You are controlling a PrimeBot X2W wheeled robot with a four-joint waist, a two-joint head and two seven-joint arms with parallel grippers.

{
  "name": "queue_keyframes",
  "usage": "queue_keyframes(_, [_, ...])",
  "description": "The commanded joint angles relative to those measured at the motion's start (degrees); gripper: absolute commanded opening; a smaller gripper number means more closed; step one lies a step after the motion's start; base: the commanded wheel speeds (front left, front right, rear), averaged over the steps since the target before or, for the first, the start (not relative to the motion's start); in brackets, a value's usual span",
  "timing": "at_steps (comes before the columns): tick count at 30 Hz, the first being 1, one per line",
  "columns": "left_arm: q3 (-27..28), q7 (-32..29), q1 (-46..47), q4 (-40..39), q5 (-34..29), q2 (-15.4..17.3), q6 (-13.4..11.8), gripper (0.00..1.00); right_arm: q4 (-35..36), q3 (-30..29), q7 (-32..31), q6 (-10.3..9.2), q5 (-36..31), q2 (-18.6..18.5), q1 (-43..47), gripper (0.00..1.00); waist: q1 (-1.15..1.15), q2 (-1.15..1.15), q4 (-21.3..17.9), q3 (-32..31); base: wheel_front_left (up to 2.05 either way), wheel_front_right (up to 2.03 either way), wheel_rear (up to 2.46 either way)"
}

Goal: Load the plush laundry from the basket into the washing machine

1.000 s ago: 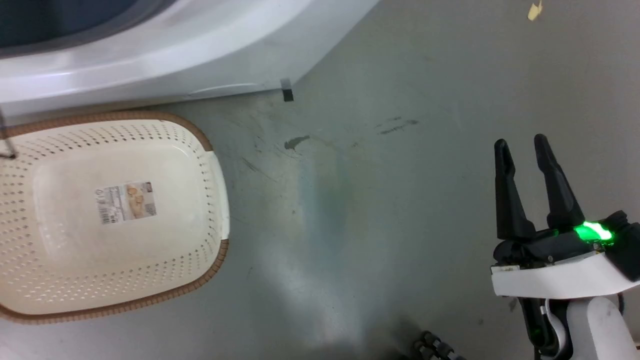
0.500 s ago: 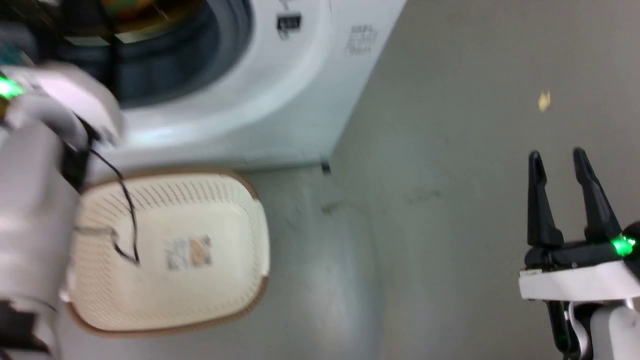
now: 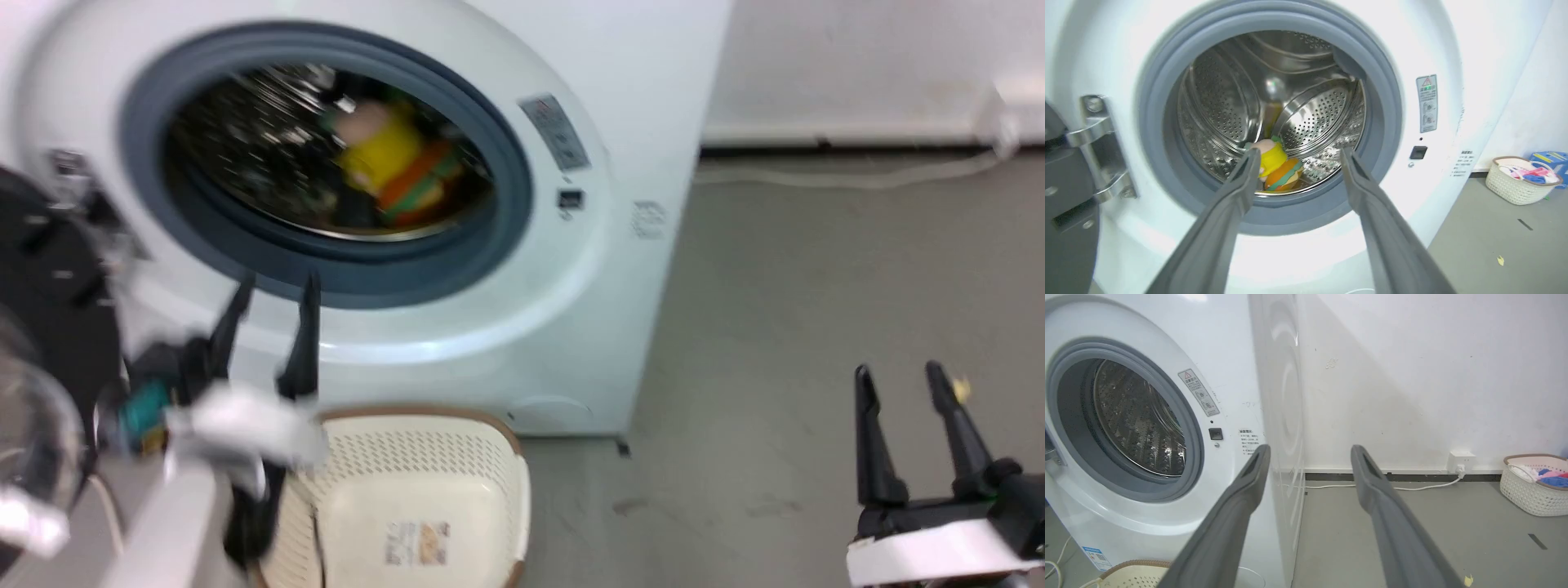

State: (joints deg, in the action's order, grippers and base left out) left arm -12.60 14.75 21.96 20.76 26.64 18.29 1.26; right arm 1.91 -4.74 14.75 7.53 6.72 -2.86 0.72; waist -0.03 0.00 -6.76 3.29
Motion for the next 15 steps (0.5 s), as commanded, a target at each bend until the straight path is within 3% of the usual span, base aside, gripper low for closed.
queue_keyframes(1, [0.9,0.2,-4.2,-3.3,-1.3,-0.6,-1.4,1.00,-0.1,0.5,0.2,-0.04,-0.4,0.0,0.9,1.00,0.03,0.00,3.6,-3.9,0.00,0.00,0.00])
queue_keyframes(5, [1.9,0.2,-12.0,-9.9,-3.7,-2.2,-3.0,1.00,-0.1,1.2,0.2,-0.04,-0.2,0.0,2.2,1.00,0.03,0.00,4.2,-4.7,0.00,0.00,0.00])
queue_keyframes(6, [2.9,0.2,-16.2,-12.2,-3.6,-4.1,-3.6,1.00,-0.2,1.8,0.2,-0.04,-0.3,0.0,3.1,1.00,0.03,0.00,4.5,-5.2,0.00,0.00,0.00])
queue_keyframes(15, [2.1,0.2,-24.6,-14.1,-11.0,-5.4,-4.5,1.00,-1.8,3.5,0.2,-0.04,0.2,0.0,6.0,1.00,0.03,0.00,4.6,-6.4,0.00,0.00,0.00])
